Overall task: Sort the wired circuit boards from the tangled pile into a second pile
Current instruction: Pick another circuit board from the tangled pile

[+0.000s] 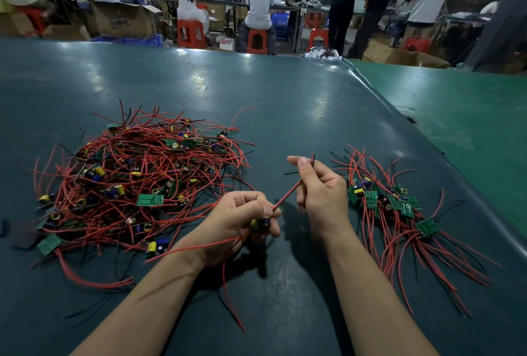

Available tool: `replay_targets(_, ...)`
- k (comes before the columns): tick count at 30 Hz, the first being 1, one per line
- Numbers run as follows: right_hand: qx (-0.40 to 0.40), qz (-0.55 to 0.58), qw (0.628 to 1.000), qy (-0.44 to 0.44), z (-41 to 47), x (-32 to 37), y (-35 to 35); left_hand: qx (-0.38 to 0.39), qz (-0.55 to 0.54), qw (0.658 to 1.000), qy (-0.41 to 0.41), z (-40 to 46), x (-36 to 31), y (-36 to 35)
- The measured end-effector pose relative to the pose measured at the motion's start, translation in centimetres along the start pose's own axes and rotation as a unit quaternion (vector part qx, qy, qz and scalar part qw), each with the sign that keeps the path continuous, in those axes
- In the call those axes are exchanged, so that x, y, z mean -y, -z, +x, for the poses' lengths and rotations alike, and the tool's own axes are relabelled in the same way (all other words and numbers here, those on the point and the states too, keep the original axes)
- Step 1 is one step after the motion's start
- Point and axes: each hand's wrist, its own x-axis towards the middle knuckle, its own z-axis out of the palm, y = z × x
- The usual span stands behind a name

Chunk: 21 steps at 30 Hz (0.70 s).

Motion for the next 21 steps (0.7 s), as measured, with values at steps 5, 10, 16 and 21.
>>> replay_targets(5, -0.008, 0.018, 1.000, -0.022, 0.1, 0.1, 0.3, 0.012, 0.008, 1.000, -0.010, -0.2, 0.0, 0.0)
replay_targets(10, -0.045, 0.088, 0.994, -0.047, 0.5, 0.5, 0.5, 0.023, -0.033, 0.999, -0.009, -0.3, 0.0, 0.0)
replay_targets(16, 0.060, 0.060, 0.990, -0.116, -0.1, 0.5, -0.3, -0.080, -0.154, 0.983, -0.066, -0.1, -0.5, 0.1)
replay_targets(21, 0.212, 0.021, 0.971, -0.112, -1.6, 0.6, -1.1, -0.126, -0.284, 0.944, -0.108, 0.2, -1.0, 0.7)
